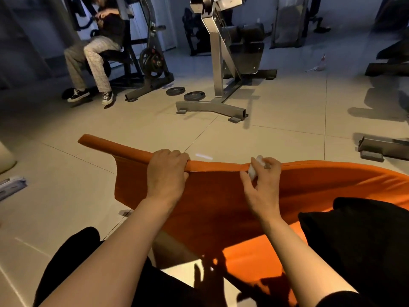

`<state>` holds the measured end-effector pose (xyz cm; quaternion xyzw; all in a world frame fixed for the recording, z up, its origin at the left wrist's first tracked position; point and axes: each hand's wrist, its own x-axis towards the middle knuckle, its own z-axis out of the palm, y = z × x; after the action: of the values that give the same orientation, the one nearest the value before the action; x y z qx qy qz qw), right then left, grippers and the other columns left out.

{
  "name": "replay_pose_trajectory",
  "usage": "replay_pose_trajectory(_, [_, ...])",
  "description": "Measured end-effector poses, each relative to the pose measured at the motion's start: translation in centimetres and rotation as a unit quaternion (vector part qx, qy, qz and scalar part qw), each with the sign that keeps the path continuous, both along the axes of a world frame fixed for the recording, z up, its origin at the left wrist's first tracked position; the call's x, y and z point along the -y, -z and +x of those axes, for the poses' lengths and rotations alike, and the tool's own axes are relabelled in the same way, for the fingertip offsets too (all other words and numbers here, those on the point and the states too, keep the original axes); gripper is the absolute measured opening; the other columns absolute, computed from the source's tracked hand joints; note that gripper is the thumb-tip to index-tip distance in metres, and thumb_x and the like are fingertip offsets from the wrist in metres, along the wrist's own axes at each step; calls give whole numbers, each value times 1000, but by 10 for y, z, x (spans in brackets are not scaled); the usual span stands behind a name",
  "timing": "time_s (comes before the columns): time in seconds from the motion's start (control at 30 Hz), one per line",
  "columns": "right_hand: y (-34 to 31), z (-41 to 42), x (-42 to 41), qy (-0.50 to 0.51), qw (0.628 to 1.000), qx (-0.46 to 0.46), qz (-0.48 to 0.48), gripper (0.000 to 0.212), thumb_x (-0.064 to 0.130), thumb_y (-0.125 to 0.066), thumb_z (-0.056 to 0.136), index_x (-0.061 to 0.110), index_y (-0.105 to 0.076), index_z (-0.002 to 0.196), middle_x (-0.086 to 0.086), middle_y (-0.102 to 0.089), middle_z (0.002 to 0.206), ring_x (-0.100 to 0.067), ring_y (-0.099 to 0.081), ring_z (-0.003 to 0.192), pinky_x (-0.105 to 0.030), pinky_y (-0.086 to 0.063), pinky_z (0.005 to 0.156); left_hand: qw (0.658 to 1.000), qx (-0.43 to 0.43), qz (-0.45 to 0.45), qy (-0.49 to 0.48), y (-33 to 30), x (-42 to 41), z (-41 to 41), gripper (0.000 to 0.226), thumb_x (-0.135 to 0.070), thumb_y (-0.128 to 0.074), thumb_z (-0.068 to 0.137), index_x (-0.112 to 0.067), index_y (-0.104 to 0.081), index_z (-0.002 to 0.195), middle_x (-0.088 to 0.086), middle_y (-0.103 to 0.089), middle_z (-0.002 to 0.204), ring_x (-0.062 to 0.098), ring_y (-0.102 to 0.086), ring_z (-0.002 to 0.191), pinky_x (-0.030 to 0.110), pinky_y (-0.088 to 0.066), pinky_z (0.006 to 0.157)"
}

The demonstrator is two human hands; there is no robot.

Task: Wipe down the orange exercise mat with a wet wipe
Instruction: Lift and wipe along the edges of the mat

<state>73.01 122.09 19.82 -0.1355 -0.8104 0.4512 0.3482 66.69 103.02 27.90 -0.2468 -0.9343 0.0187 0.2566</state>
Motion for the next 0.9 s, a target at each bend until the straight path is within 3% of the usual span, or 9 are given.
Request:
replay_pose_trajectory(0.17, [2, -5, 9, 63, 997, -34, -9, 29, 6, -53, 96, 2, -59, 124, -5, -51, 107, -18, -52, 97, -8, -29, 79, 1000, 4, 16, -1, 11, -3, 11, 39, -16, -94, 42, -16, -69, 72, 0, -62, 62, 25, -57, 59, 30, -45, 57])
replay_pose_trajectory(0.27, [-7, -5, 38, -47, 989, -109, 92, 10, 6, -57, 91, 1, -63, 98, -8, -59, 93, -23, -56, 87, -21, -38, 76, 1000, 9, 19, -11, 15, -6, 12, 37, -16, -93, 45, -16, -68, 72, 1, -61, 63, 26, -57, 60, 32, -44, 58])
replay_pose_trajectory(0.37, [-3, -1, 51, -161, 970, -102, 148, 11, 7, -52, 89, 4, -61, 95, -8, -57, 104, -19, -57, 93, -24, -47, 78, 999, 8, 30, -16, 17, -6, 14, 27, -18, -86, 61, -15, -69, 81, 3, -64, 72, 28, -58, 71, 34, -41, 65])
replay_pose_trajectory(0.47, [10, 1, 20, -63, 985, -87, 134, 13, 1, -50, 80, 8, -58, 88, -3, -55, 100, -20, -56, 88, -28, -47, 70, 998, 41, 45, -31, 16, -7, 17, 20, -24, -73, 80, -17, -68, 98, 3, -67, 90, 26, -57, 88, 34, -36, 75])
replay_pose_trajectory(0.57, [18, 3, -2, 62, 995, -67, 50, 18, -8, -54, 81, 8, -60, 86, 0, -52, 97, -12, -51, 84, -33, -47, 74, 997, 47, 44, -31, 17, -13, 22, 18, -27, -69, 84, -18, -67, 99, 1, -66, 93, 24, -56, 91, 32, -34, 77])
replay_pose_trajectory(0.63, [16, 2, 3, 86, 995, -50, 16, 17, -9, -53, 84, 7, -60, 87, -1, -49, 98, -7, -47, 82, -32, -45, 76, 997, 53, 37, -35, 20, -18, 25, 15, -28, -67, 85, -19, -65, 97, 0, -64, 93, 23, -55, 91, 31, -32, 77])
replay_pose_trajectory(0.73, [5, -4, 26, -16, 994, -82, 69, 12, -4, -54, 82, 2, -62, 88, -8, -53, 94, -18, -53, 84, -26, -44, 75, 997, 48, 31, -45, 22, -22, 25, 15, -26, -71, 81, -18, -65, 91, 2, -65, 87, 25, -56, 87, 33, -35, 76])
replay_pose_trajectory(0.83, [-5, -4, 49, -165, 975, -80, 127, 20, -8, -55, 75, 2, -63, 90, -10, -56, 96, -17, -56, 87, -21, -44, 74, 998, 46, 16, -51, 20, -24, 25, 16, -28, -68, 83, -19, -64, 95, 2, -65, 92, 25, -57, 92, 34, -36, 79])
replay_pose_trajectory(0.9, [-3, -3, 39, -163, 973, -85, 136, 25, -10, -54, 69, 2, -66, 88, -8, -60, 96, -16, -59, 89, -21, -46, 75, 997, 62, 5, -55, 20, -23, 24, 19, -33, -63, 87, -22, -62, 103, -1, -63, 100, 22, -55, 99, 31, -34, 83])
